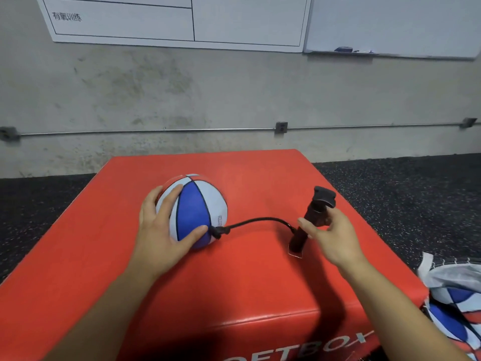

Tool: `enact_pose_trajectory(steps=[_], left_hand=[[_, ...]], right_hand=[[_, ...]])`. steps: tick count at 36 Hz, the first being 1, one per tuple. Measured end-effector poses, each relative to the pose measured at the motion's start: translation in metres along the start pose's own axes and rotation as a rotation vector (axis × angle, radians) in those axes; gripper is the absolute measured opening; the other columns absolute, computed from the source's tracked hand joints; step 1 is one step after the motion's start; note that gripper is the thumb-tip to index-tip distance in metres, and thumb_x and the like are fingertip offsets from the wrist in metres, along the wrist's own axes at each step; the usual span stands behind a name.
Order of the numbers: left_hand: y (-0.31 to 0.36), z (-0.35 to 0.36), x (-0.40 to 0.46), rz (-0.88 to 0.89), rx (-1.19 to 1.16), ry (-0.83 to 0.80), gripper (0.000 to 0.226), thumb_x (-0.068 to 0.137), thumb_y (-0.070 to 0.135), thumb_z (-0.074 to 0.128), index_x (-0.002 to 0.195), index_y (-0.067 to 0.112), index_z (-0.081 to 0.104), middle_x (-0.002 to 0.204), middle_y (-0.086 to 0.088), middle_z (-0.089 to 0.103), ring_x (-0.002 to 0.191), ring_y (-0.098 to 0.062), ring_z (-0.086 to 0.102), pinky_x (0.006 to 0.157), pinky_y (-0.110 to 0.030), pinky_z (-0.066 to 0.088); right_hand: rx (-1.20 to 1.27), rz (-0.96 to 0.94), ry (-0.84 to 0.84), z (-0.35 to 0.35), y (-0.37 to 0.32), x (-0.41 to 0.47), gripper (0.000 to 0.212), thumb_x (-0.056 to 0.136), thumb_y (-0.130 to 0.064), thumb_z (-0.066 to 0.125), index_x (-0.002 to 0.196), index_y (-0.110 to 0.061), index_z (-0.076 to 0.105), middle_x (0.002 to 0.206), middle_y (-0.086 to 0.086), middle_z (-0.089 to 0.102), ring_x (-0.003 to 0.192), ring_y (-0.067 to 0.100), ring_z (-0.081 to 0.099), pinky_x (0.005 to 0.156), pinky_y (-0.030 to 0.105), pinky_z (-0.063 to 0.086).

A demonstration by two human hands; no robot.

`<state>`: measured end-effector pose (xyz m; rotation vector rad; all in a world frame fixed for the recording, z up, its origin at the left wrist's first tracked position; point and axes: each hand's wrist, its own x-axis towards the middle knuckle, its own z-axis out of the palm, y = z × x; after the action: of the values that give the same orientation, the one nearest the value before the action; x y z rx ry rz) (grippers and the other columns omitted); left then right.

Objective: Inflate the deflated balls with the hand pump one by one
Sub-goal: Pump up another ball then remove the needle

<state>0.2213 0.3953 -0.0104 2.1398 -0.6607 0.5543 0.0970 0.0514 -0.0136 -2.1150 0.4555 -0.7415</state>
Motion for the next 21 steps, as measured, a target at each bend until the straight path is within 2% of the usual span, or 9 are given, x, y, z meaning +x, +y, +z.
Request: enact_pose_trajectory(steps=[3,5,7,11,14,18,21], left_hand=[[-0.002,-0.005,0.001,-0.007,0.023,0.0,0.096,0.072,0.07,0.066,0.156,0.029,0.044,0.158,-0.007,0.032,0.15,-0.027,0.031,0.123,-0.046,0.03],[-0.003,-0.008,0.0,-0.015,0.042,-0.016,0.097,0.071,0.07,0.066,0.156,0.029,0.044,0.159,-0.009,0.031,0.151,-0.029,0.031,0.123,-0.045,0.029],[-0.001,-0.011,-0.001,-0.026,0.047,-0.026,0.097,0.07,0.071,0.066,0.156,0.03,0.045,0.162,-0.009,0.029,0.152,-0.029,0.029,0.123,-0.043,0.027],[0.005,-0.012,0.0,-0.027,0.065,-0.015,0.094,0.071,0.072,0.065,0.154,0.03,0.048,0.162,-0.009,0.032,0.152,-0.028,0.031,0.123,-0.043,0.027],[0.012,-0.009,0.002,0.001,0.097,-0.016,0.092,0.073,0.073,0.064,0.151,0.026,0.051,0.16,-0.008,0.037,0.149,-0.029,0.035,0.123,-0.045,0.03],[0.024,-0.003,0.005,0.026,0.14,-0.011,0.089,0.073,0.074,0.061,0.147,0.023,0.055,0.156,-0.006,0.043,0.146,-0.031,0.039,0.121,-0.051,0.034],[0.036,-0.001,0.006,0.055,0.188,0.022,0.085,0.074,0.075,0.059,0.145,0.027,0.056,0.155,-0.006,0.046,0.149,-0.033,0.036,0.119,-0.06,0.033]], right_hand=[[-0.017,-0.031,0.012,-0.01,-0.002,-0.002,0.017,0.085,-0.025,0.086,0.093,-0.024,0.071,0.092,0.002,0.065,0.089,0.018,0.063,0.085,0.043,0.05],[0.012,-0.059,0.03,-0.015,-0.004,-0.004,0.017,0.086,-0.026,0.085,0.096,-0.029,0.072,0.093,-0.001,0.063,0.086,0.007,0.061,0.084,0.046,0.055],[0.036,-0.068,0.033,-0.019,-0.002,-0.005,0.017,0.086,-0.026,0.085,0.098,-0.029,0.073,0.093,-0.002,0.062,0.086,0.009,0.061,0.082,0.053,0.058],[0.016,-0.048,-0.065,-0.025,0.004,-0.011,0.012,0.087,-0.024,0.084,0.09,-0.028,0.073,0.094,0.002,0.065,0.088,0.017,0.065,0.088,0.053,0.055],[0.032,-0.035,-0.076,-0.028,0.007,-0.016,0.012,0.088,-0.027,0.084,0.087,-0.029,0.072,0.093,0.004,0.064,0.087,0.022,0.067,0.088,0.054,0.054],[0.063,-0.028,-0.058,-0.034,0.008,-0.021,0.018,0.078,-0.047,0.078,0.085,-0.031,0.072,0.092,0.002,0.063,0.087,0.02,0.067,0.085,0.056,0.056],[0.072,-0.038,-0.049,-0.039,0.012,-0.024,0.024,0.076,-0.054,0.076,0.086,-0.032,0.072,0.093,0.0,0.063,0.088,0.017,0.066,0.084,0.055,0.057]])
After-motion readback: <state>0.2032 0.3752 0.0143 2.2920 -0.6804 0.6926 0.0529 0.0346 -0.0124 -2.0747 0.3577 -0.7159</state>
